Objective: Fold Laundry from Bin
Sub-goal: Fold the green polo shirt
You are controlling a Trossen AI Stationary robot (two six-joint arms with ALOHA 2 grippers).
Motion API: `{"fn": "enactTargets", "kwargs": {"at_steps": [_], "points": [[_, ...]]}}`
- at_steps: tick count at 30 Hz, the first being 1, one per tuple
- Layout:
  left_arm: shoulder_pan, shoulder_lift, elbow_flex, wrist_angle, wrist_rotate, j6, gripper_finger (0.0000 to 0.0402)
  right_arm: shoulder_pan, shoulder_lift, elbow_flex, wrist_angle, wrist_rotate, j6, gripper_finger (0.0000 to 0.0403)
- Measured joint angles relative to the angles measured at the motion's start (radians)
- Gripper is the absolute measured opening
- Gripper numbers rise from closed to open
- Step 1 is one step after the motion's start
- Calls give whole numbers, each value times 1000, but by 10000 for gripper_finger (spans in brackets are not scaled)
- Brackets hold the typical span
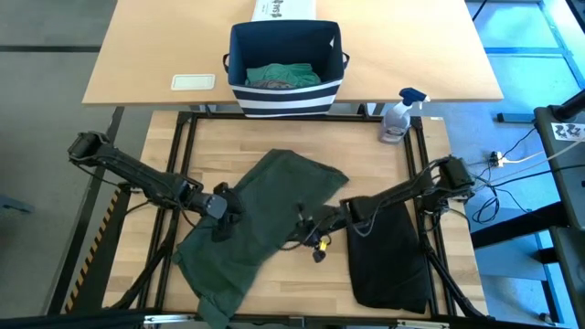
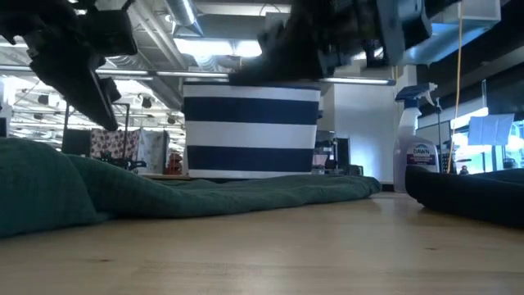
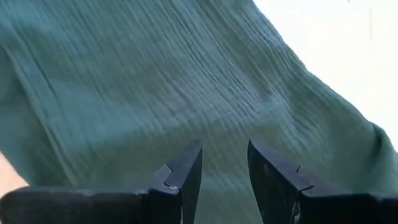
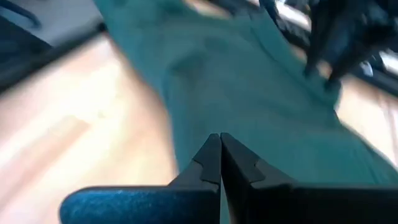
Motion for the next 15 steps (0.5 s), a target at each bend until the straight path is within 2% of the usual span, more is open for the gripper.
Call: {"fn": "enactTargets", "kwargs": {"at_steps": [3, 6, 13, 15], "points": [[0, 22, 0, 2, 29, -30, 124, -7, 16, -1, -25, 70, 70, 3], [-1, 70, 0, 9, 49, -53, 124, -26, 24, 0, -58, 80, 134, 3], [-11, 201, 0, 11, 91, -46, 124, -95, 23, 0, -332, 247, 289, 3], [-10, 227, 0, 12, 108, -52, 124, -140, 21, 0, -403, 261, 342, 3]]}}
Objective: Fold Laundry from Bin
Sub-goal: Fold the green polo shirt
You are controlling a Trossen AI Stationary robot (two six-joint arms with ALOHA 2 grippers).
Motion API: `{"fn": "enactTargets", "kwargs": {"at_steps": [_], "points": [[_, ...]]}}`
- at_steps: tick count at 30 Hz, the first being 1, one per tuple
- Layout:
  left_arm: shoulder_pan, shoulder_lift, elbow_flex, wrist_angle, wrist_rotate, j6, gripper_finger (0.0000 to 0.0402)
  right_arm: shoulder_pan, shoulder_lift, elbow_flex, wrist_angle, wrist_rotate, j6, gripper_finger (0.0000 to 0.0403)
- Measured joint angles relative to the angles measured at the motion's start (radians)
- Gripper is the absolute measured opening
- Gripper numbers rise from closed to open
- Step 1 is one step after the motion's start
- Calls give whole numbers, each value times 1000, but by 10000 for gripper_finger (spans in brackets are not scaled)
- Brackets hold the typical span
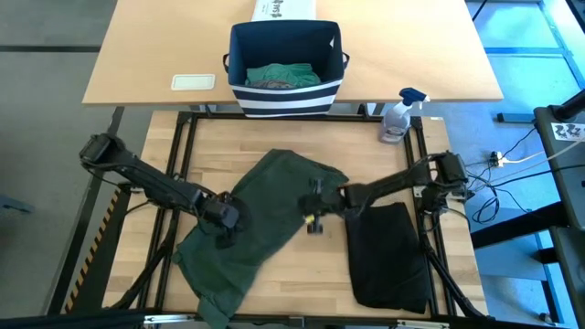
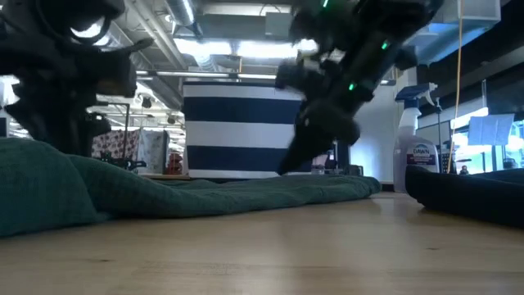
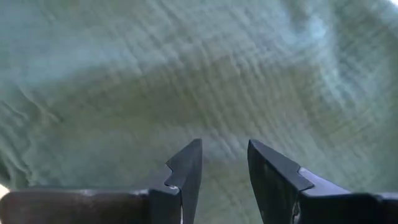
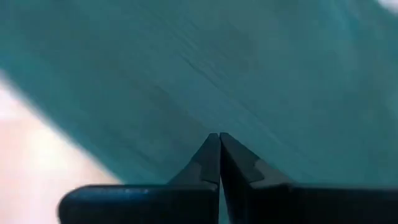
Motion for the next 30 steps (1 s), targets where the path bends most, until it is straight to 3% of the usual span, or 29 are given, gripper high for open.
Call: {"fn": "enactTargets", "kwargs": {"at_steps": [8, 14, 20, 30], "points": [[-14, 98, 0, 38, 80, -33, 124, -184, 0, 0, -156, -42, 80, 3], [-22, 150, 2, 182, 111, -15, 124, -293, 0, 0, -178, -66, 48, 3], [-15, 178, 0, 307, 112, 49, 124, -384, 0, 0, -179, -104, 18, 3], [34, 184, 0, 315, 40, 117, 124, -546, -1, 0, -177, -75, -39, 3]]}}
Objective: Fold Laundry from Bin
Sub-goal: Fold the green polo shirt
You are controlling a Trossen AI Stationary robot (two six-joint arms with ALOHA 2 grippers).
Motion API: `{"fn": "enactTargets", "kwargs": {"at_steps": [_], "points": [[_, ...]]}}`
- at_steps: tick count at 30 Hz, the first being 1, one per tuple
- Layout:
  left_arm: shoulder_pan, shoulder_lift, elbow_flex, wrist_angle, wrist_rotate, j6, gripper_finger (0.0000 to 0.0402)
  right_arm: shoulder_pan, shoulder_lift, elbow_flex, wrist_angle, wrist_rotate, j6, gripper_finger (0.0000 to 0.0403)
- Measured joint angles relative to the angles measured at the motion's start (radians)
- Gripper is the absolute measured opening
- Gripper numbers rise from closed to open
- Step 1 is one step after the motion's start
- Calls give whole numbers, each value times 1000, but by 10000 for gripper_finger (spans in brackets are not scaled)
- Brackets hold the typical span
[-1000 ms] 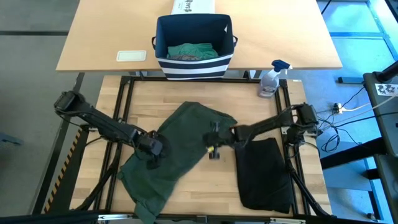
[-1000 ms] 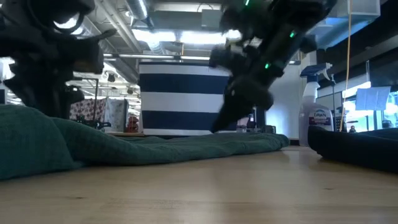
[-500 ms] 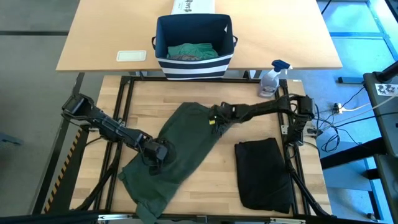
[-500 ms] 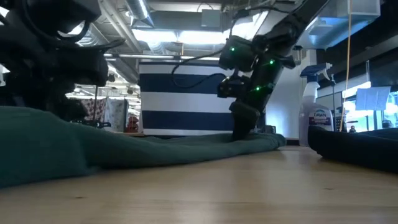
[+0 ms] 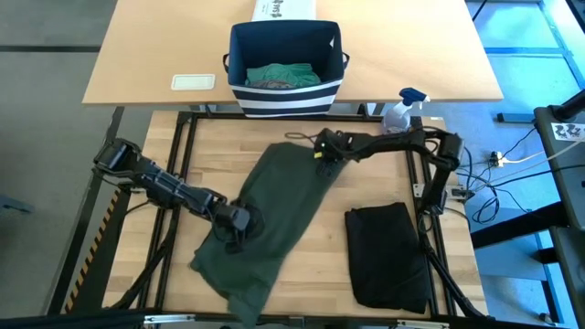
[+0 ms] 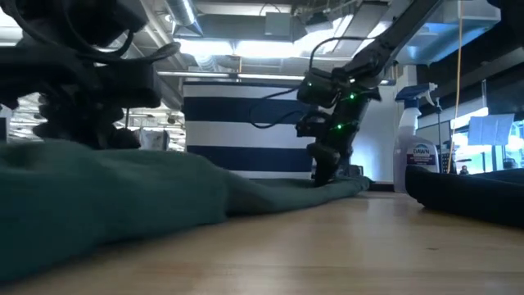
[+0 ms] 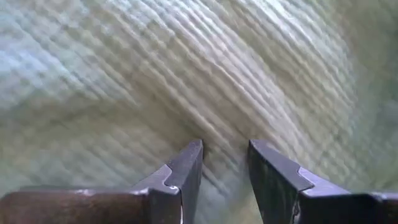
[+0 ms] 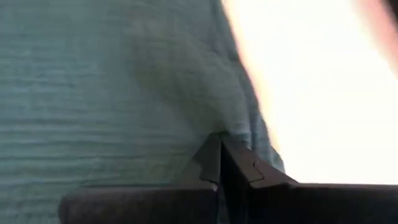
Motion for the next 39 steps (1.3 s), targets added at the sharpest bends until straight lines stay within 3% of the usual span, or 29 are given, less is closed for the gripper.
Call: {"fn": "enactTargets", "kwargs": {"at_steps": [3, 7, 15, 20, 27, 34, 39], "points": [[21, 0, 2, -2, -4, 15, 124, -46, 0, 0, 0, 2, -1, 3], [46, 0, 25, -4, 2, 22, 124, -66, -24, -1, 1, -70, -9, 3], [36, -1, 133, -4, 12, 77, 124, 52, -146, 0, 17, -100, -20, 3], [-50, -2, 217, 8, -6, 112, 124, 182, -166, 1, 14, -123, -15, 3], [-167, 59, 238, 35, -98, 78, 124, 331, -148, 0, 10, -118, 35, 3], [-256, 217, 239, 277, -43, 67, 123, 367, -141, 1, -2, -71, 74, 3], [-304, 288, 265, 279, -44, 68, 96, 366, -119, 1, 7, -72, 86, 3]]}}
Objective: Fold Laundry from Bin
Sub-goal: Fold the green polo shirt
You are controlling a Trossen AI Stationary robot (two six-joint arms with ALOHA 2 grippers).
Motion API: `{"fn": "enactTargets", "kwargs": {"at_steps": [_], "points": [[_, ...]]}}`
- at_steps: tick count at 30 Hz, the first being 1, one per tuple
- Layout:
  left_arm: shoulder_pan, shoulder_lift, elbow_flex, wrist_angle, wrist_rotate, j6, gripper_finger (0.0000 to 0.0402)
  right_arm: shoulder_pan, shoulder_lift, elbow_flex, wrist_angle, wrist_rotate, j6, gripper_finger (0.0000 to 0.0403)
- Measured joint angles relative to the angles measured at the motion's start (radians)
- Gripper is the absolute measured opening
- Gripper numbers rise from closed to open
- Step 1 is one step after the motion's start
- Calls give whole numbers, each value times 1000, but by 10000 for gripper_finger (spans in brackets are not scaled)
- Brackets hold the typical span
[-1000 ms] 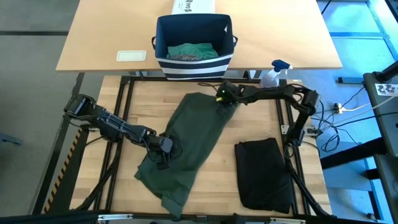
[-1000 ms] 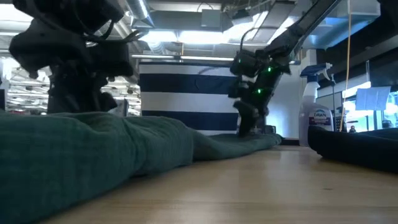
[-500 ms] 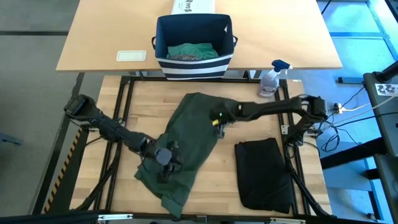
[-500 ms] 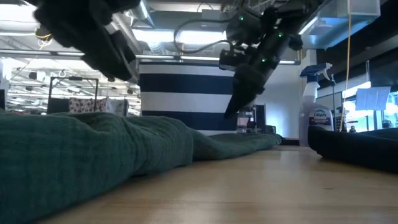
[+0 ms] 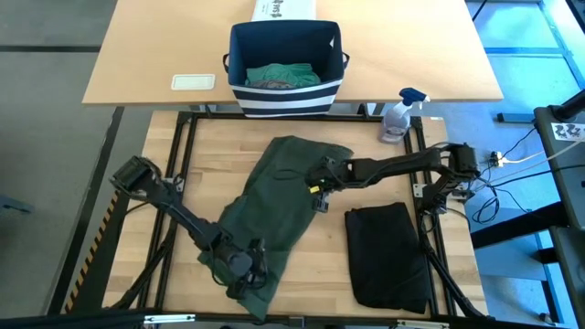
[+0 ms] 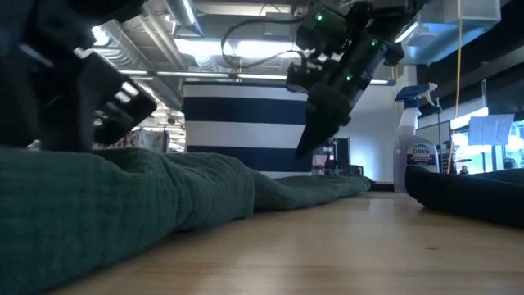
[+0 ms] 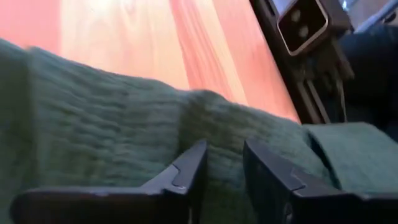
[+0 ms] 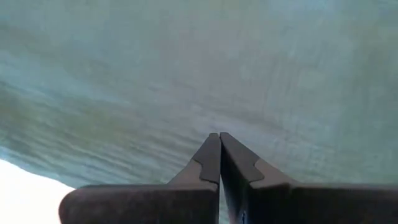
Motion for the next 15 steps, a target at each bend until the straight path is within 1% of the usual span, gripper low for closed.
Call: {"fn": "enactTargets", "kwargs": {"at_steps": [2, 7, 10, 15], "points": [[-11, 25, 12, -14, 10, 3, 73, -1, 28, 0, -5, 0, 0, 3], [-18, 58, 23, -59, 93, -2, 10, -37, 107, -1, -5, -5, 0, 3], [-19, 57, 23, -72, 138, -18, 6, -70, 143, -1, -1, -9, 0, 3], [-30, 57, 23, -74, 230, -40, 2, -138, 163, 5, 7, -20, 0, 3]]}}
